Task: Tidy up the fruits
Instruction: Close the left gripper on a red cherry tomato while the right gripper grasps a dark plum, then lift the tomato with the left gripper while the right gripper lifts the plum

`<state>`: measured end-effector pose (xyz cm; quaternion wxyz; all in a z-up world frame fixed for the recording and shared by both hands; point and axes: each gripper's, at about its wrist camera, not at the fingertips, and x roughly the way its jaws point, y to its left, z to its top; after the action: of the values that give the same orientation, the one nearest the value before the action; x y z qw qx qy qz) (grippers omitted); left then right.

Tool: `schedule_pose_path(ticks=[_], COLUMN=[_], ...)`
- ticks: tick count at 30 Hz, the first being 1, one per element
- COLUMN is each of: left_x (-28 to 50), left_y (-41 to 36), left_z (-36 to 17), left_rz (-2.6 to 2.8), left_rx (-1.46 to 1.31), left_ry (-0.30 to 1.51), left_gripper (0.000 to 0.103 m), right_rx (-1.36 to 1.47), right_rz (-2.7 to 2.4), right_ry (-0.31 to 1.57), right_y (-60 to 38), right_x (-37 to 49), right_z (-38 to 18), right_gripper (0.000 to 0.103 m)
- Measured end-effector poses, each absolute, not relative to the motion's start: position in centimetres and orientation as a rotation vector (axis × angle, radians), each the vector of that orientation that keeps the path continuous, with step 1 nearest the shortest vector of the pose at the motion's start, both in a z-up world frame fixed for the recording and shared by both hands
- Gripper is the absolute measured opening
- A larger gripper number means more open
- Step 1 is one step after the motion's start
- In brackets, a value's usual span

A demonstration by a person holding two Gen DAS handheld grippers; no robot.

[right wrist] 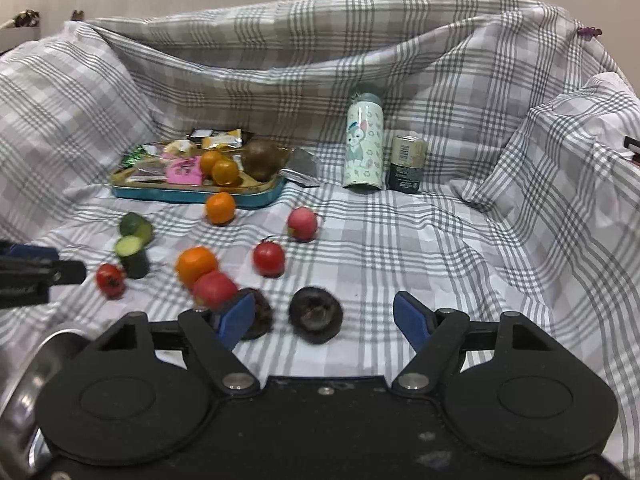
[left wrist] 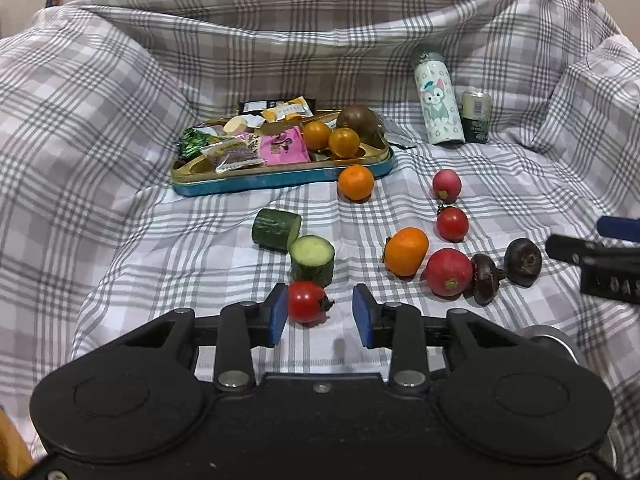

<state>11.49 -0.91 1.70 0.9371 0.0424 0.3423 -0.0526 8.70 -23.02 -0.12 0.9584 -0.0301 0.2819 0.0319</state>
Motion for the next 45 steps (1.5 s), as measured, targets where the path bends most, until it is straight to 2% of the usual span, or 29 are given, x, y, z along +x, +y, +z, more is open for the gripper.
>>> schedule_pose_path(ticks=[8, 13, 35, 41, 45], left_x=[13.5, 13.9, 15.1, 15.2, 15.2], left_y=[-0.4, 0.5, 0.1, 0.1, 0.1], left_z=[0.3, -0.5, -2.4, -2.5, -2.6], left_rz=[-0.105, -0.086, -0.116, -0.114, -0.111], left_rx=[0.063, 0.015, 0.022, 0.019, 0.028], left_ry=[0.725, 0.718, 0.761, 0.772, 0.774], left_gripper=[0.044, 0.044, 0.050, 0.050, 0.050], right_rx=[0.051, 0.074, 0.058, 0.054, 0.009], right_rz=[0.036, 0.054, 0.063, 0.093, 0.090], right_ry=[0.641, 0.641, 0.670, 0.668, 0.650], right_y=[-24.0, -23.7, -23.4, -23.1, -22.5], right_x=[13.3, 13.4, 14.7, 14.5, 14.2], right_z=[-1.9, -2.9, -4.1, -4.0, -4.0], right_gripper=[0.071, 0.063, 0.060, 0.046, 0.045])
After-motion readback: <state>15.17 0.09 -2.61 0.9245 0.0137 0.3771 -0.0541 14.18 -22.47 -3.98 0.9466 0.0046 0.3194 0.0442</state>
